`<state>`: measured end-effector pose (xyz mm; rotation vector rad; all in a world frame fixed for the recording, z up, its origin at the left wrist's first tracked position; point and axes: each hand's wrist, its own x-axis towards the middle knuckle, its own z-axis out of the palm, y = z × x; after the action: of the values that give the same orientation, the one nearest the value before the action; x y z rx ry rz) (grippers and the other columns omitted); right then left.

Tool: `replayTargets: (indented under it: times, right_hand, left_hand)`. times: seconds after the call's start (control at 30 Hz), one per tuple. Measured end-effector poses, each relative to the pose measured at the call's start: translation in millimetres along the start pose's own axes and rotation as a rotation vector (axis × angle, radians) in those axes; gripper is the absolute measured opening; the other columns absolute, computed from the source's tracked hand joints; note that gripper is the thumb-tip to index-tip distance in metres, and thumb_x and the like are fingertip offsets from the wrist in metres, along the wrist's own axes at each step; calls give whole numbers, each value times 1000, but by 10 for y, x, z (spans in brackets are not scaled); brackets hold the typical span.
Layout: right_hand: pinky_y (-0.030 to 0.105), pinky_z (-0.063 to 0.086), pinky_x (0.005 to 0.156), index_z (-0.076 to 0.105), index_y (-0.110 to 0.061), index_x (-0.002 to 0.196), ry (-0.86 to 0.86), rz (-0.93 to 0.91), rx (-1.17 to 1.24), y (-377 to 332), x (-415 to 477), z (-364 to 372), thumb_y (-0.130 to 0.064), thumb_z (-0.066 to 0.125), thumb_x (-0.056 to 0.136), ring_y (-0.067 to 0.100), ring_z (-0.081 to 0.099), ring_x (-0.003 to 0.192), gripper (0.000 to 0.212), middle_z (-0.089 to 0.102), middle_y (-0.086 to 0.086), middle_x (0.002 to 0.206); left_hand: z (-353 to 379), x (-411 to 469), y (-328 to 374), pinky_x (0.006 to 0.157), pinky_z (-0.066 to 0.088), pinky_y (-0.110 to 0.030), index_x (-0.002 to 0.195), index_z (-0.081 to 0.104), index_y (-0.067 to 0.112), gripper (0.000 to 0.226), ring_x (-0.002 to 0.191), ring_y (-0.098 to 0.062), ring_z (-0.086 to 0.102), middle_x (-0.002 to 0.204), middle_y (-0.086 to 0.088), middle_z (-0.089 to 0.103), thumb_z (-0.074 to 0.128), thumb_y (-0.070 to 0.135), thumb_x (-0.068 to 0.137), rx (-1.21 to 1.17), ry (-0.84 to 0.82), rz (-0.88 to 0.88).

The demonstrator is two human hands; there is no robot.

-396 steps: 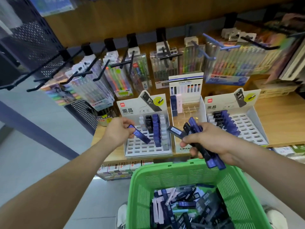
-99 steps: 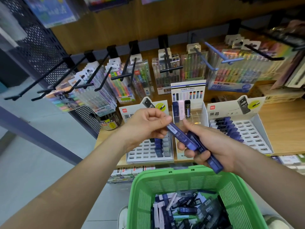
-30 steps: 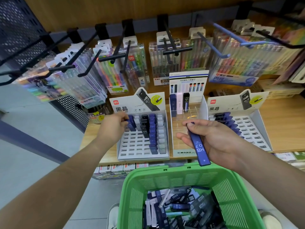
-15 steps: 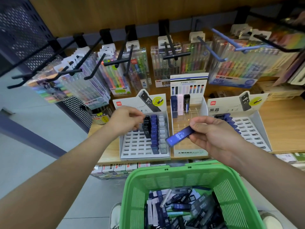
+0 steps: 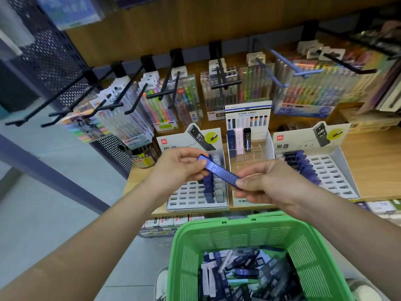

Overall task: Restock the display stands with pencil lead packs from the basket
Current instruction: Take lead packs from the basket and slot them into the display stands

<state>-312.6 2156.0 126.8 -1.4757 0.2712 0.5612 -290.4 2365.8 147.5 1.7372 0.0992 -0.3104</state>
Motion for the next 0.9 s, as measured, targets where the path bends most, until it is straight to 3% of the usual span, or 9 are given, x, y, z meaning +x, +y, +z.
replayTargets:
  times: [0.17,0.27,0.33,0.47,0.53,0.67,0.77,0.83,0.9]
  right_hand:
    - [19,52,48,64,-6,90,-45,-61,-184,34,-12,77,-5,80,78,17,73,64,19,76,10,75]
    - [20,52,49,65,-8,87,4,-109,-274,76,33,82,-9,71,89,12,67,57,6,75,9,72]
    - [23,54,53,66,-14,90,43,-120,-334,116,54,54,-8,63,93,12,67,63,7,74,10,81]
    - [48,57,77,66,-21,100,66,-145,-460,192,97,1,-8,58,94,23,63,79,17,70,12,90]
    - [50,55,81,66,-23,102,57,-147,-502,226,124,9,-9,57,94,22,60,78,19,66,4,87]
    - [38,56,64,67,-24,104,61,-154,-570,280,214,27,-9,55,94,14,59,67,21,67,1,97]
    - [17,41,47,64,-24,111,41,-128,-617,343,280,-43,-11,57,94,5,53,54,22,64,0,103]
    - [17,42,52,61,-25,116,28,-80,-674,393,301,-98,-12,60,94,12,61,71,26,61,0,110]
    - [26,49,64,59,-25,118,29,-36,-697,431,315,-131,-11,61,94,24,66,91,28,59,0,114]
  left_hand:
    - [-132,-5,-1,62,56,-19,80,74,15,20,66,-16,70,76,-10,74,69,-5,80,19,29,46]
    - [-326,41,58,68,59,-25,81,74,13,21,70,-20,71,77,-11,73,68,-7,79,31,105,112]
    - [-498,98,79,65,58,-22,84,72,11,18,71,-18,70,76,-9,73,68,-6,80,72,207,143]
    - [-689,252,-119,66,48,-10,88,74,16,14,68,-3,64,76,4,70,73,4,81,530,428,211]
    - [-695,302,-285,69,41,-4,94,75,15,14,71,0,61,80,8,69,73,9,82,758,433,244]
    - [-695,420,-568,86,52,-29,99,74,18,15,88,-18,66,94,1,73,69,13,85,990,355,266]
    - [-673,532,-650,88,50,-31,102,74,15,19,95,-22,65,100,-3,73,68,10,85,1006,325,269]
    - [-652,589,-689,86,48,-26,101,74,16,18,95,-21,65,101,-3,73,67,10,85,1013,303,268]
    - [-634,612,-738,77,42,-21,102,75,20,18,96,-18,64,102,2,73,65,16,88,1099,272,254]
